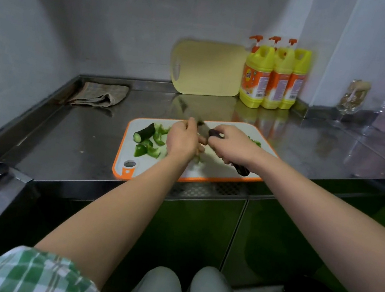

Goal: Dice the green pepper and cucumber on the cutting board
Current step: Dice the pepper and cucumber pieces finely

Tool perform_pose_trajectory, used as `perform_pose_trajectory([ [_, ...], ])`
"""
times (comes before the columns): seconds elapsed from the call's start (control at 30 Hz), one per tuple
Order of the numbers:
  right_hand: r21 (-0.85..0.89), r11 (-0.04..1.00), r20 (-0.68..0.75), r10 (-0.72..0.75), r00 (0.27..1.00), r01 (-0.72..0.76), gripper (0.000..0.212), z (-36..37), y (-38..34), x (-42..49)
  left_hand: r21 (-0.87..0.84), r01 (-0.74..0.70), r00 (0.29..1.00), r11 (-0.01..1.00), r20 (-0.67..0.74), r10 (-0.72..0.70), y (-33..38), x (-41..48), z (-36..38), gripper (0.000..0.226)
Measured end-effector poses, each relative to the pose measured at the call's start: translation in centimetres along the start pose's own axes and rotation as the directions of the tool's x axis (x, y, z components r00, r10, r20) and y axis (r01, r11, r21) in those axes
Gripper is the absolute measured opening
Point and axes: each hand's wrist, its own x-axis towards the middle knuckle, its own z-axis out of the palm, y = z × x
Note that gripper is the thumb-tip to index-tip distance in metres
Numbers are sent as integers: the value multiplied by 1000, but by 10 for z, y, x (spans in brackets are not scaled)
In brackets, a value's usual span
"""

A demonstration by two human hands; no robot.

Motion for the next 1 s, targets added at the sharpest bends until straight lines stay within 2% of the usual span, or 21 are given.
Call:
perform_pose_trajectory([
  [0.07,148,988,-78,57,995,-45,13,-5,6,-1,307,-141,990,941,37,136,-6,1,-3,34],
  [0.1,179,982,-113,80,990,-59,14,-8,10,1,500,-203,978,842,65,197,-11,3,-6,29],
  [0.17,216,971,-128,133,983,-103,14,-11,19,6,745,-274,956,608,143,255,-20,5,-10,29],
  [0.23,236,955,-81,205,975,-181,18,-11,28,11,854,-306,941,421,206,268,-26,7,-9,38],
  [0.3,201,949,-56,260,964,-244,20,-7,37,14,881,-314,939,353,233,251,-27,8,-6,41],
  [0.47,105,954,-26,284,958,-280,19,-6,43,16,885,-287,955,368,236,179,-23,11,0,26],
  [0.63,27,961,-16,277,961,-277,19,-5,41,19,917,-314,944,245,275,181,-14,8,5,22],
  [0.8,77,962,-20,264,964,-262,19,-5,44,18,922,-352,925,164,316,211,-18,5,5,18],
  [0.9,210,951,-27,236,971,-225,17,-4,47,14,905,-344,928,249,289,234,-23,7,-2,18],
  [1.0,310,937,-41,180,983,-159,15,-2,40,7,880,-288,940,378,185,287,-25,11,-12,21],
])
